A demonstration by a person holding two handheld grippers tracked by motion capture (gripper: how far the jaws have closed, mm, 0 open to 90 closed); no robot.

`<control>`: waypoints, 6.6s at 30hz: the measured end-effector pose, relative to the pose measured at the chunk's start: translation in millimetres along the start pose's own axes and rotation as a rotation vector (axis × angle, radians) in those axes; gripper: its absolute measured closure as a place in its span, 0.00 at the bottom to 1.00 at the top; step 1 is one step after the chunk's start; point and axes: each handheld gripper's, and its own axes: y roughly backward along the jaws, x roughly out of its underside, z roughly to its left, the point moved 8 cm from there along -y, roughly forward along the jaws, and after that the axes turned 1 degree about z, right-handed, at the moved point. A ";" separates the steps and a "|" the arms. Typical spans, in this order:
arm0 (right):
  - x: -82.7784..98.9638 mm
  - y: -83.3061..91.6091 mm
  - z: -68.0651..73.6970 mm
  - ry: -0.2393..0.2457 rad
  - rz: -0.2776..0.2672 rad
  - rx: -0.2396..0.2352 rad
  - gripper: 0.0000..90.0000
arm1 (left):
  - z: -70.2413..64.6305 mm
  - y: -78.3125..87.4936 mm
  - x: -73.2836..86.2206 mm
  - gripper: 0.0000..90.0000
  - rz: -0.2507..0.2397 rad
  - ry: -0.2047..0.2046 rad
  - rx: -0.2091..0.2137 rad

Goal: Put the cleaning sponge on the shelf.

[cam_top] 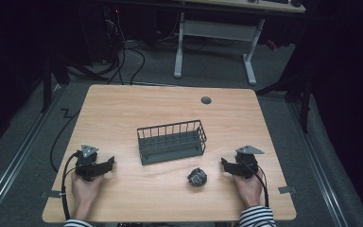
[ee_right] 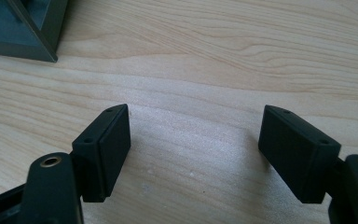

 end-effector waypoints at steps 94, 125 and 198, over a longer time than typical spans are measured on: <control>2.0 43.3 141.1 0.379 -0.019 -0.351 0.44 | -5.2 -1.1 1.4 0.23 0.017 -0.047 -0.001; -89.7 96.0 132.7 0.326 -0.145 -0.477 0.44 | -5.4 -1.1 1.4 0.23 0.017 -0.047 -0.002; -153.6 24.2 103.4 0.247 -0.063 -0.342 0.36 | -5.7 -1.5 1.0 0.24 0.016 -0.048 -0.002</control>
